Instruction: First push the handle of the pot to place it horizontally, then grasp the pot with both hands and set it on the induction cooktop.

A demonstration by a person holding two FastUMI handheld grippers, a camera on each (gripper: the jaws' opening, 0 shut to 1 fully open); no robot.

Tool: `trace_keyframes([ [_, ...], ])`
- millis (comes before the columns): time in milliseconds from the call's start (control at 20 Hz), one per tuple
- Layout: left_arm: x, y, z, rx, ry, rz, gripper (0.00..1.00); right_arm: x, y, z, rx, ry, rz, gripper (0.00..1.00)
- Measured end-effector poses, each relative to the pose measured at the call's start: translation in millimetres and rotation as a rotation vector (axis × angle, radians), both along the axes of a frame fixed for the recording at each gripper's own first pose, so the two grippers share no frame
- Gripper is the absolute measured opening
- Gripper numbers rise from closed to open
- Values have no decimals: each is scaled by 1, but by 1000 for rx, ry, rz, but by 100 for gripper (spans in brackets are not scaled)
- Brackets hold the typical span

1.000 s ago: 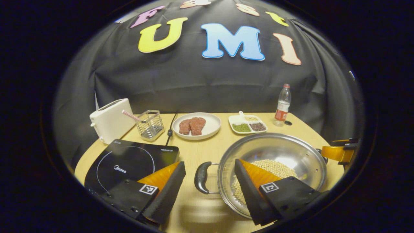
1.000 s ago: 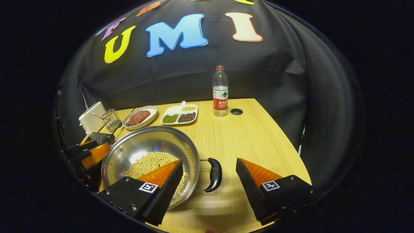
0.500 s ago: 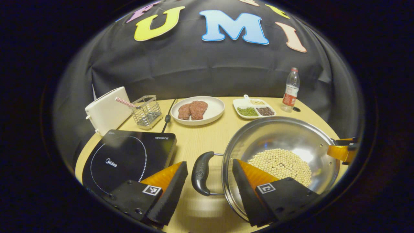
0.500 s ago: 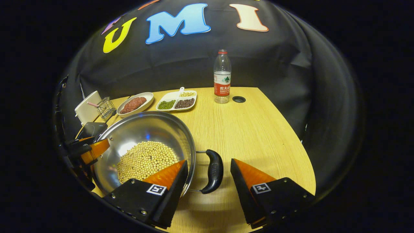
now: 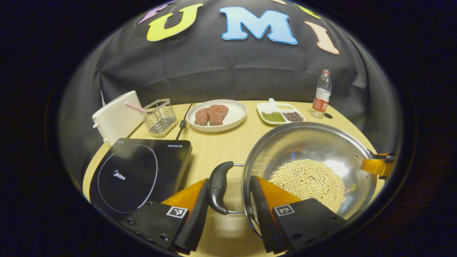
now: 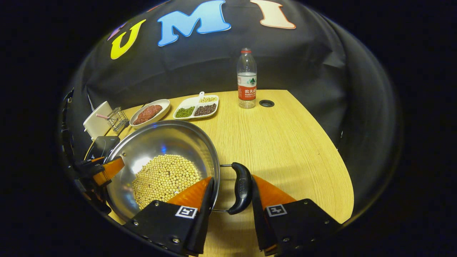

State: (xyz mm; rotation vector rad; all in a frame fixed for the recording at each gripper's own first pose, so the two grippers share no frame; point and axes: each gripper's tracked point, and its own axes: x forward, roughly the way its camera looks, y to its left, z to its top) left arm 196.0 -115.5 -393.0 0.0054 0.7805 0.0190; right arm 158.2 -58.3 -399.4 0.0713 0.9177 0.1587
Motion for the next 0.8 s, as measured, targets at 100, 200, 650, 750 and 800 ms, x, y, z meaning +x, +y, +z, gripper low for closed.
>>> trace_keyframes([
  [100, 0, -1, 0, 5, -7, -5, 71, 3, 0, 0, -4, -2, 7, 49],
  [200, 0, -1, 3, 21, -17, -11, 69, 3, 0, 1, -19, -10, 17, 49],
  [650, -20, -1, 27, -9, -59, 2, 67, -10, -2, 28, -49, -48, 34, 49],
  [750, -23, 2, 34, -13, -69, -2, 66, -17, 1, 36, -52, -49, 27, 49],
  [800, -26, 6, 37, -14, -75, -5, 63, -19, 3, 40, -58, -55, 29, 49],
])
